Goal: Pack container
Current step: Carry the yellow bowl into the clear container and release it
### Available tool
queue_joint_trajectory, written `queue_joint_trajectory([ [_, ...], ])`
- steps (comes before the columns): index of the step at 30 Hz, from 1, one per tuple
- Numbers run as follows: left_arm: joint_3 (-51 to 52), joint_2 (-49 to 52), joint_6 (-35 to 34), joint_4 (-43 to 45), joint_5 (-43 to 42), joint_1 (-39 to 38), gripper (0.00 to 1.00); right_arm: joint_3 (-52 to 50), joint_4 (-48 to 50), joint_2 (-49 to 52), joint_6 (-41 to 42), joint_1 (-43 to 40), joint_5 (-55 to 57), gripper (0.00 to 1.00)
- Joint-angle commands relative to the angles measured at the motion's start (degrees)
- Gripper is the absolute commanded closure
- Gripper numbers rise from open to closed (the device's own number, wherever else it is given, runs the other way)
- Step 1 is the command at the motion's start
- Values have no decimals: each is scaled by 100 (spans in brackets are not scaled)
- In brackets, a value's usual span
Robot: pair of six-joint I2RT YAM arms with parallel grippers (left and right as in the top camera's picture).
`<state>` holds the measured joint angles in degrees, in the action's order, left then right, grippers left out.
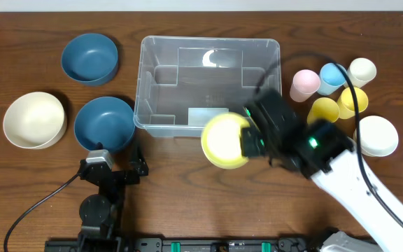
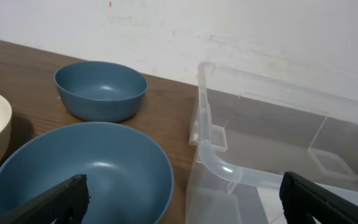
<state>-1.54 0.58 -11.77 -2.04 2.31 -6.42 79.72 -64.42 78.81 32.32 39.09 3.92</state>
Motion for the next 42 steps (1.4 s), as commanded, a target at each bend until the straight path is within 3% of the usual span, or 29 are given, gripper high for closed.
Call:
queue_joint_trajectory([
  [1, 131, -35, 76, -199, 66, 39, 2, 1060, 9, 669, -374, -168, 636, 98],
  [5, 131, -35, 76, -199, 66, 39, 2, 2149, 46, 1499, -369, -396, 1196, 98],
  [9, 131, -35, 76, -199, 66, 39, 2, 2601, 280, 2131, -376, -584, 1720, 99],
  [23, 131, -35, 76, -199, 66, 39, 2, 2608, 962, 3877, -573, -1335, 1725, 99],
  [42, 131, -35, 76, -199, 66, 39, 2, 2603, 1749, 4857, -901, -1589, 1388, 99],
])
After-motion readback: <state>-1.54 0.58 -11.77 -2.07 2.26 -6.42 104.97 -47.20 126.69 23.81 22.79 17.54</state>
